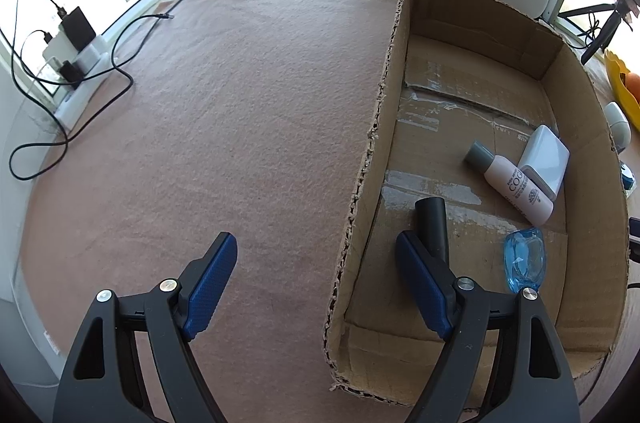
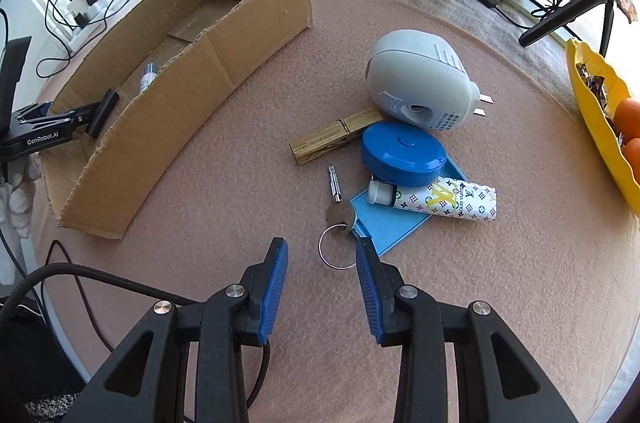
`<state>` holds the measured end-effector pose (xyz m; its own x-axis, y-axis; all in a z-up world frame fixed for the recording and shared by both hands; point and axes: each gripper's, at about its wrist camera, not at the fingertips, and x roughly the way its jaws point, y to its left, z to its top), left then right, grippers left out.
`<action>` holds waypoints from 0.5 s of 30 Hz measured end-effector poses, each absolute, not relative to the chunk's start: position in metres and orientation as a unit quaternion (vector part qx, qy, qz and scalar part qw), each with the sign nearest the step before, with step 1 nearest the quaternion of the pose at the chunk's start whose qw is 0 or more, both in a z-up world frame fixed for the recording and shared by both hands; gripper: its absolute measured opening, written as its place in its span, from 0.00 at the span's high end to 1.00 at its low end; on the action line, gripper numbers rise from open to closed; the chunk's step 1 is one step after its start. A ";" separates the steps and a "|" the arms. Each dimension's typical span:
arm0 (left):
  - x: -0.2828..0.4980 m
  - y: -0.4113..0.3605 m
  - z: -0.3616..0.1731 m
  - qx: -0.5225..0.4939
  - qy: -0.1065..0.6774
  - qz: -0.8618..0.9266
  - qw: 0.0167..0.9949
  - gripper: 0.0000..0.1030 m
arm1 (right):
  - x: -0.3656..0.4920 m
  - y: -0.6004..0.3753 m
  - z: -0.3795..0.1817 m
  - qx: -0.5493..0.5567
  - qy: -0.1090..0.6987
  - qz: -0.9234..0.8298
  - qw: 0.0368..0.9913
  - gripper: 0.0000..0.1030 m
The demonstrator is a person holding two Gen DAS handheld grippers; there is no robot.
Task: Organize rigid objects
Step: 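Move the right tool to the keys and grasp the key ring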
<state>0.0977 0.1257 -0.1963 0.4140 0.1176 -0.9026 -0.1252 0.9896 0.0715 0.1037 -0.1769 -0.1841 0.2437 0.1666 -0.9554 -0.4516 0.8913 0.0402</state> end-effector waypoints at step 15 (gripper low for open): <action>0.098 0.126 -0.197 -0.006 0.535 0.072 0.841 0.19 | 0.102 -0.168 -0.184 -0.135 0.583 0.207 0.774 0.69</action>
